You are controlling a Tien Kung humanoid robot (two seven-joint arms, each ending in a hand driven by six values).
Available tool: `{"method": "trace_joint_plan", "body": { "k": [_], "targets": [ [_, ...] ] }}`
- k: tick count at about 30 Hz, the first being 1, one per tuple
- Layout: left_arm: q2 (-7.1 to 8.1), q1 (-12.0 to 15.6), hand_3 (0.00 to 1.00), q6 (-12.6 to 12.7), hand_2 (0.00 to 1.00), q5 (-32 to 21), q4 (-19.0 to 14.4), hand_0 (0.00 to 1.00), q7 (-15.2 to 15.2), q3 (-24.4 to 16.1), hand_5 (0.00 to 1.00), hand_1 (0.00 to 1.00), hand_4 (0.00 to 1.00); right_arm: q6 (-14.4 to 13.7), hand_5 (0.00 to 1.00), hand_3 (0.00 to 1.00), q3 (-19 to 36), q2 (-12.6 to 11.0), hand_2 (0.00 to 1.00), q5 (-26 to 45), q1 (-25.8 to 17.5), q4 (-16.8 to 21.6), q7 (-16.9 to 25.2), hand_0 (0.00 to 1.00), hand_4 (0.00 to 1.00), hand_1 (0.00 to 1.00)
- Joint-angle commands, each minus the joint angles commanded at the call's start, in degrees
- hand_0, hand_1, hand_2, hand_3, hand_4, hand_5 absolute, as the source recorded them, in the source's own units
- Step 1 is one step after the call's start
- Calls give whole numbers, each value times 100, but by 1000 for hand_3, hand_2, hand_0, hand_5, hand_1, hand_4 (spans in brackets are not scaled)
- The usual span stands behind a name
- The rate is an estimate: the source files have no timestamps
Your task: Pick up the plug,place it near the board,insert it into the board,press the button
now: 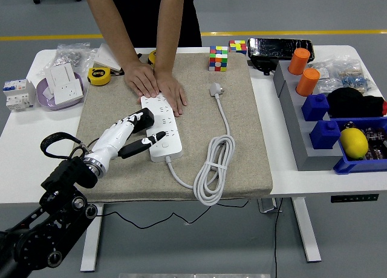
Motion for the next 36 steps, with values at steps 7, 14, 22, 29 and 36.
{"method": "trace_joint_plan", "body": {
  "k": [7,14,22,29,36],
  "targets": [
    [24,-90,978,7,986,117,-24,998,49,107,998,998,998,-2,802,759,-5,-8,743,3,2,0,-6,818,998,747],
    [42,-104,977,-41,985,137,13,998,111,246,998,998,998,-6,803,759,-13,-15,743,23,3,0,-6,818,998,747],
    [78,-181,977,-76,985,185,5,998,153,399,998,998,998,-8,802,759,-39,-18,743,36,-4,0,-12,818,998,747],
    [107,-208,976,-69,985,262,-114,998,170,520,998,998,998,-9,803,758,-52,-28,743,38,-1,0,-15,817,998,747],
    [128,-220,973,-98,978,329,-246,998,213,537,998,998,998,-7,804,757,-64,-32,742,38,-10,0,-17,818,998,747]
  ]
}}
